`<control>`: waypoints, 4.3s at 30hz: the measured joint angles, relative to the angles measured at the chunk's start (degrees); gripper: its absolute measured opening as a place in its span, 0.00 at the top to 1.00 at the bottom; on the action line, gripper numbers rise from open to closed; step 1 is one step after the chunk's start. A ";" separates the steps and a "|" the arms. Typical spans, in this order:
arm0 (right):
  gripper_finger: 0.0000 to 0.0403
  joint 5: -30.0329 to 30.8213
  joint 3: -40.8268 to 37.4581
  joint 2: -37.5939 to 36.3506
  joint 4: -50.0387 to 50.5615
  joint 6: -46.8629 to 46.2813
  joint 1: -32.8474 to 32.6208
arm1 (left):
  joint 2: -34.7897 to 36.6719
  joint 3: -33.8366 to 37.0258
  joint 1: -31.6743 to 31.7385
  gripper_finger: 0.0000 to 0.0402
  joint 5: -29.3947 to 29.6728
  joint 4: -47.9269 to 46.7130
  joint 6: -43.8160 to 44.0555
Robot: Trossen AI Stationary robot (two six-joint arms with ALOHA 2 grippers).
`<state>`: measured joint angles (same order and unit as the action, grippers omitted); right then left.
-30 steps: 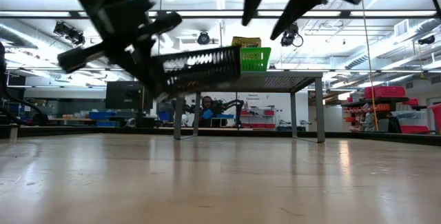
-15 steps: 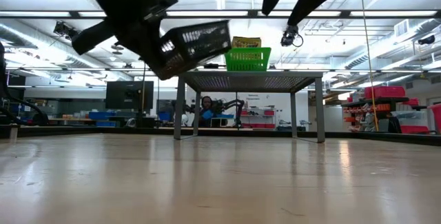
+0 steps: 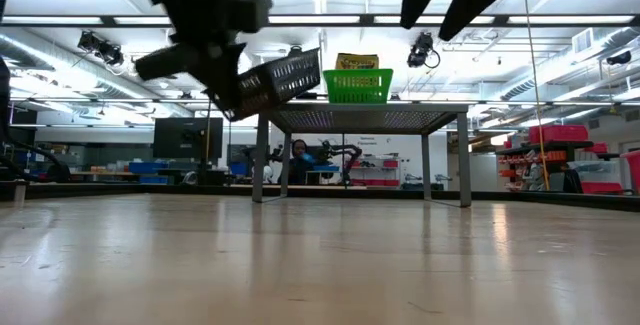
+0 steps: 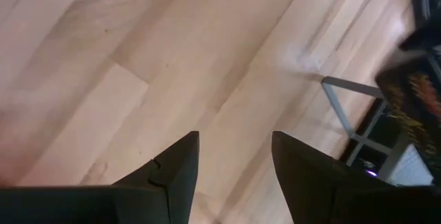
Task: Pick & Place Office Desk Supplies
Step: Put the black bin on the shelf, then put the red bin on the shelf
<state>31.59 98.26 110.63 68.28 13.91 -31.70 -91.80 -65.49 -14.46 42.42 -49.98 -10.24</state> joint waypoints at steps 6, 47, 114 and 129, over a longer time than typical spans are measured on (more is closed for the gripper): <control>0.53 -1.78 0.00 0.00 0.77 -1.40 -0.41 | -1.26 -8.87 3.85 0.99 -3.38 -7.32 2.37; 0.53 -10.21 0.00 0.04 0.85 -5.55 -1.60 | -7.42 -29.84 21.17 0.99 -21.22 -19.02 -11.15; 0.53 -28.92 0.00 -0.17 2.54 -20.42 -2.25 | -16.73 -68.52 19.21 0.52 -42.23 -30.83 -11.03; 0.53 -45.28 0.02 -1.01 -1.16 -43.96 -6.72 | -15.77 -68.48 13.17 0.52 -91.41 -15.63 -25.33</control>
<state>-13.68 98.28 109.62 67.12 -30.05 -38.42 -107.57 -133.97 -1.29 -48.99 -65.61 -35.57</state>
